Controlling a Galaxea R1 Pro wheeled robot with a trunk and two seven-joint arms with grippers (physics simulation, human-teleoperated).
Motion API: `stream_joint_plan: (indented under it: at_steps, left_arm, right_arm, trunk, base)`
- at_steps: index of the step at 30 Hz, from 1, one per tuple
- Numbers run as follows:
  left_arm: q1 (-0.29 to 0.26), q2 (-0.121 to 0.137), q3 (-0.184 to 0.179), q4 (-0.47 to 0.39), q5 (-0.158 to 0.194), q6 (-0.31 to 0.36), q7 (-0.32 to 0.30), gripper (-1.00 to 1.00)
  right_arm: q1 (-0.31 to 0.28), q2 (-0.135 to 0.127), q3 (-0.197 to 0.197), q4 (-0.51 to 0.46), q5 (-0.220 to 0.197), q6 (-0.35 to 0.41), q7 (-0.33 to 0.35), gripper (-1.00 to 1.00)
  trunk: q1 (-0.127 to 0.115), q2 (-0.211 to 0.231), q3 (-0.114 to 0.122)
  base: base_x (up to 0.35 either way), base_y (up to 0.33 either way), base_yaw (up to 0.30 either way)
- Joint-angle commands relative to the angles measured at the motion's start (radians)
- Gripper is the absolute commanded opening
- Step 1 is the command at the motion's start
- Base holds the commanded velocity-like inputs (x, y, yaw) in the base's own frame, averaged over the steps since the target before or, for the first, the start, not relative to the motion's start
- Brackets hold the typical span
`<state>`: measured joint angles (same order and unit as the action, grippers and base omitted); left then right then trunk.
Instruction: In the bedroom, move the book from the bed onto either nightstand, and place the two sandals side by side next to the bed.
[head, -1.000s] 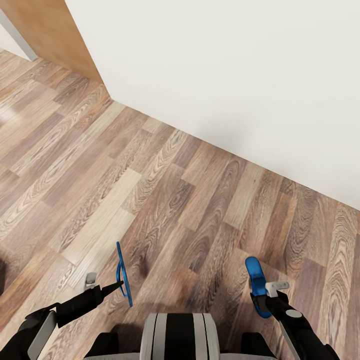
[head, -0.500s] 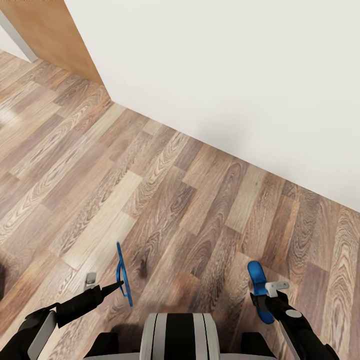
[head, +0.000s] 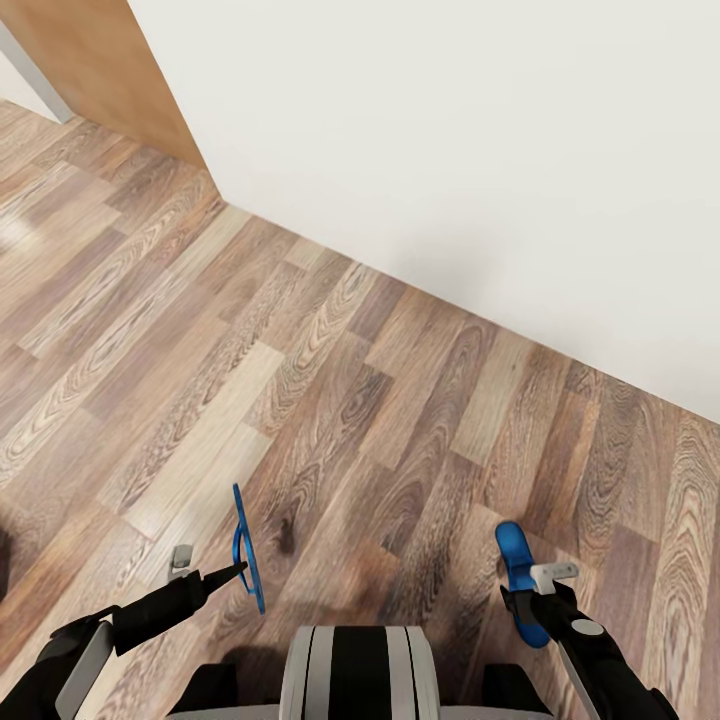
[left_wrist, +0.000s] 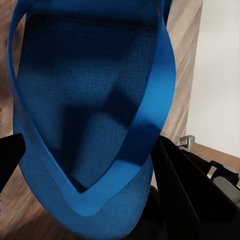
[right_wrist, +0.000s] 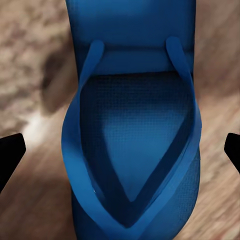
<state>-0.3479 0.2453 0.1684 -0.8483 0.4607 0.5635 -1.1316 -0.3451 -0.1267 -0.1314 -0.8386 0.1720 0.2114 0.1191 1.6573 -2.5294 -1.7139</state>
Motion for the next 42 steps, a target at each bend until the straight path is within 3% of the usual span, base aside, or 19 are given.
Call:
stream_joint_plan:
  at_steps: [1,5,13,14,32,42]
  left_arm:
    - [0.0,0.0,0.0,0.0,0.004,0.007,-0.002,-1.0]
    - [0.0,-0.001,0.0,0.0,0.004,0.007,-0.001,-1.0]
    - [0.0,-0.001,0.0,0.0,0.004,0.007,-0.001,-1.0]
    - [0.0,0.0,0.0,0.0,0.004,0.007,-0.001,-1.0]
    - [0.0,0.0,0.0,0.0,0.004,0.007,-0.001,-1.0]
    - [0.0,0.0,0.0,0.0,0.004,0.007,-0.001,-1.0]
  right_arm:
    - [0.0,0.001,-0.004,-0.002,0.011,0.005,0.008,1.0]
    - [0.0,0.001,-0.004,-0.002,0.011,0.005,0.008,1.0]
    - [0.0,0.001,-0.004,-0.002,0.011,0.005,0.008,1.0]
    - [0.0,0.001,-0.004,-0.002,0.011,0.005,0.008,-1.0]
    - [0.0,-0.001,-0.004,-0.002,0.011,0.005,0.008,-1.0]
    - [0.0,-0.001,-0.004,-0.002,0.011,0.005,0.008,-1.0]
  trunk:
    - [0.0,0.0,-0.004]
    - [0.002,-0.001,-0.02]
    - [0.002,-0.001,-0.02]
    - [0.002,-0.001,-0.02]
    - [0.002,-0.001,-0.02]
    - [0.0,0.0,-0.004]
  base:
    - [0.0,0.0,0.0]
    - [0.0,0.0,0.0]
    - [0.0,0.0,0.0]
    - [0.0,0.0,0.0]
    - [0.0,0.0,0.0]
    - [0.0,0.0,0.0]
